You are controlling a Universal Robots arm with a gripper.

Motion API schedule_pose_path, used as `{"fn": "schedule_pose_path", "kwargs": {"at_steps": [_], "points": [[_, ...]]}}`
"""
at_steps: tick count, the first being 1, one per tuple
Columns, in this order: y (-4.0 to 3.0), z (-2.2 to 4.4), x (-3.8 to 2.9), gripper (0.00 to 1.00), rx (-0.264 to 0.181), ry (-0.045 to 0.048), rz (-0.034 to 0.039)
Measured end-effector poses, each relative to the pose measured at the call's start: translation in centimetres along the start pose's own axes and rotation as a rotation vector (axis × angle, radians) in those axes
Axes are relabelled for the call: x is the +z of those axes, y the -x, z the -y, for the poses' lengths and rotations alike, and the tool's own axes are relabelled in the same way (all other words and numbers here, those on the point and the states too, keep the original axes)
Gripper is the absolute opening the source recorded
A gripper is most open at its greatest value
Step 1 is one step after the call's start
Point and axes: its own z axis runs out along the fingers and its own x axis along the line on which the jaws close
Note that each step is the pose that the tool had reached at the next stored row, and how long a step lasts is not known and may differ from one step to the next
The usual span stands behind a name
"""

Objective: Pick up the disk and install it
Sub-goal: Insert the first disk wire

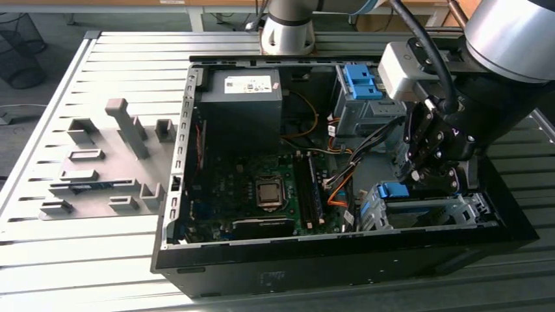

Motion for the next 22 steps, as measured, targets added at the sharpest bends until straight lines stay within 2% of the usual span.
{"fn": "schedule_pose_path", "kwargs": {"at_steps": [6,9,11,19,22], "points": [[0.00,0.00,0.01,0.11,0.000,0.0000,0.0000],[0.01,0.25,0.02,0.11,0.000,0.0000,0.0002],[0.02,0.66,0.01,0.11,0.000,0.0000,0.0001],[0.14,4.11,0.05,0.11,0.000,0.0064,-0.0002],[0.18,5.17,0.03,0.11,-0.001,0.0079,-0.0003]]}}
